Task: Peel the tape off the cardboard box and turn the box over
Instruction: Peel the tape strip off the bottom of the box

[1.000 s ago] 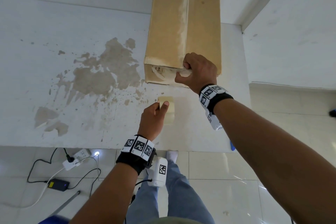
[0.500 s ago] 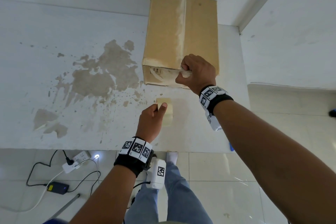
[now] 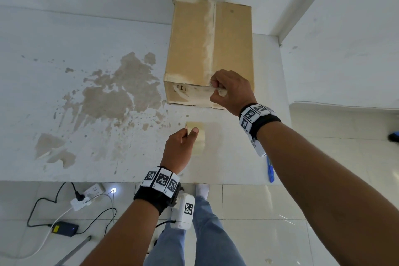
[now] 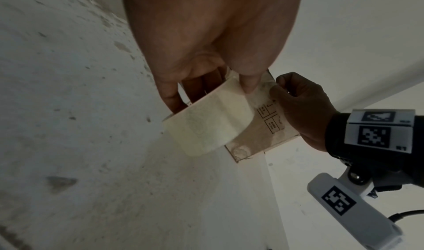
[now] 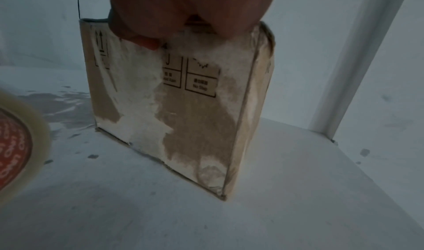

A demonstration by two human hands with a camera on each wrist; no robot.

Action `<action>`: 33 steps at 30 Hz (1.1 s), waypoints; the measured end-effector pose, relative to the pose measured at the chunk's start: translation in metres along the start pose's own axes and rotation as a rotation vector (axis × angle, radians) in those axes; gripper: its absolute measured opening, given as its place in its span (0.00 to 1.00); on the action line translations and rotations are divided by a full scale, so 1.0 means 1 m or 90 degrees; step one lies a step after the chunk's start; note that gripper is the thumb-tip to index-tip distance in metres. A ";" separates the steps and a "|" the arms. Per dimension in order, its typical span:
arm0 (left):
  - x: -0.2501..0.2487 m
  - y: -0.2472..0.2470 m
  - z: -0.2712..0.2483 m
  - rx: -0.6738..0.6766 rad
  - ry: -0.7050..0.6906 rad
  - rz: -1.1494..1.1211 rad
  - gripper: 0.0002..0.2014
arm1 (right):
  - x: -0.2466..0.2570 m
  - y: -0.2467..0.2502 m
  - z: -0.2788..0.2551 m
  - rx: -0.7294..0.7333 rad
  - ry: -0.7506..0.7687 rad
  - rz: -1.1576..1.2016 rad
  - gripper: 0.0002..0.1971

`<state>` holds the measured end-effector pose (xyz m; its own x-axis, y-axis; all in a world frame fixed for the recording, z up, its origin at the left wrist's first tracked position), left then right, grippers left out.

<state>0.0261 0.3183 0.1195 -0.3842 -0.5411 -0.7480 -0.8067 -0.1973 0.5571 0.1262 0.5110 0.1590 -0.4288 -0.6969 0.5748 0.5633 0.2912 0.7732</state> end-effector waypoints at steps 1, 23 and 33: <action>-0.002 -0.001 0.000 0.002 -0.005 -0.003 0.26 | 0.000 0.001 0.000 0.007 0.000 0.002 0.09; -0.009 -0.008 0.003 0.004 -0.017 -0.003 0.25 | 0.000 0.003 0.001 -0.012 -0.048 0.070 0.08; -0.007 -0.008 0.003 0.006 -0.016 -0.020 0.24 | 0.000 0.004 0.001 0.009 -0.035 0.056 0.10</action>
<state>0.0338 0.3260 0.1191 -0.3698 -0.5148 -0.7734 -0.8227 -0.2053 0.5301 0.1274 0.5127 0.1621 -0.4162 -0.6317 0.6540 0.5907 0.3590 0.7227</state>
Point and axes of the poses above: each hand's wrist, its own z-axis towards the middle knuckle, its own y-axis out of the back of the hand, x = y × z, the point moved 2 cm from there along z, towards the middle knuckle, and after that the axes turned 10 degrees about z, right-handed, at the moved point
